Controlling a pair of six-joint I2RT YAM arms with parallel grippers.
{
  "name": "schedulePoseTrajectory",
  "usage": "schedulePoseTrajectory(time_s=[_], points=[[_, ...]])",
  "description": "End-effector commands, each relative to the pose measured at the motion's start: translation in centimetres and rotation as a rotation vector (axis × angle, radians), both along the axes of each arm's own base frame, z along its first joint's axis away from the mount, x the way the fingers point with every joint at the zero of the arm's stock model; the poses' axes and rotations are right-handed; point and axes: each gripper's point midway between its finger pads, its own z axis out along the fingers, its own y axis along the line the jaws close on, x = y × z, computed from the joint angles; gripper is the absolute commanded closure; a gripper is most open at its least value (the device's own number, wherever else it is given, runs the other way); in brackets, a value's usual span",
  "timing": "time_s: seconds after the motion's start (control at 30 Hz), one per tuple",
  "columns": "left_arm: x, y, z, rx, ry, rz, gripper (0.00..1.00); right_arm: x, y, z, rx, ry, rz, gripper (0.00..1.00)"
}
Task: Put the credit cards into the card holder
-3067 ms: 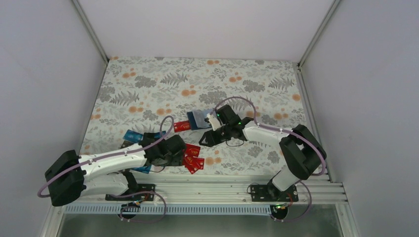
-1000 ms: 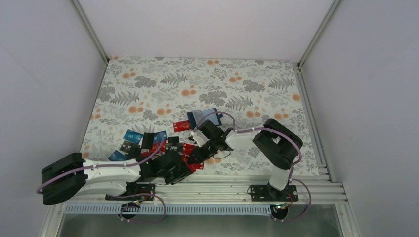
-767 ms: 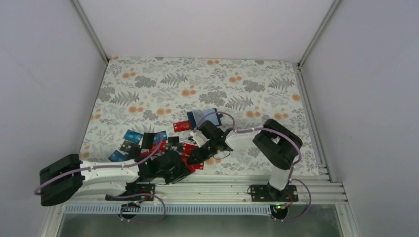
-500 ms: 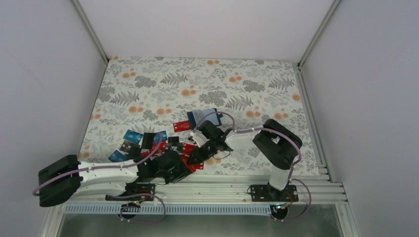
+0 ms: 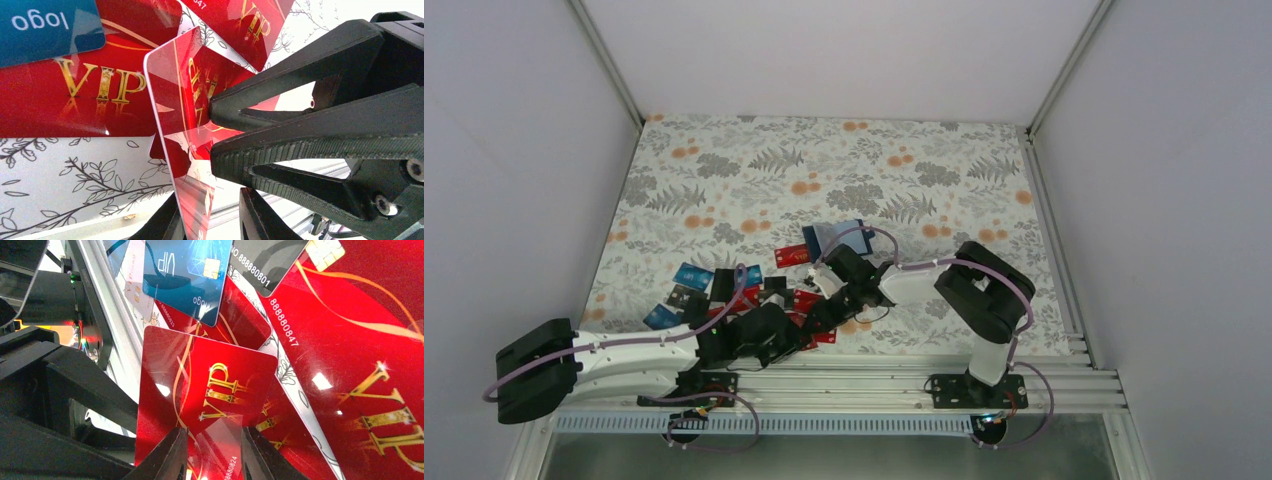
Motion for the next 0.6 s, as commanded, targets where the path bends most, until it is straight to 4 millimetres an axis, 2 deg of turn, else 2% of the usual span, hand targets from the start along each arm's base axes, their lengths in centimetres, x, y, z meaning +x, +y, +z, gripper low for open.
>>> schedulePoseTrajectory(time_s=[0.0, 0.4, 0.57], points=[[1.4, -0.1, 0.7, -0.014, -0.056, 0.053, 0.75, -1.8, -1.7, -3.1, -0.112, 0.047, 0.013, 0.70], [1.4, 1.3, -0.4, 0.051, -0.024, 0.106, 0.85, -1.8, -1.8, -3.3, -0.115, 0.048, 0.011, 0.70], [1.8, 1.3, -0.1, 0.070, -0.041, 0.111, 0.86, -1.8, -1.7, -3.5, -0.117, 0.054, 0.012, 0.70]])
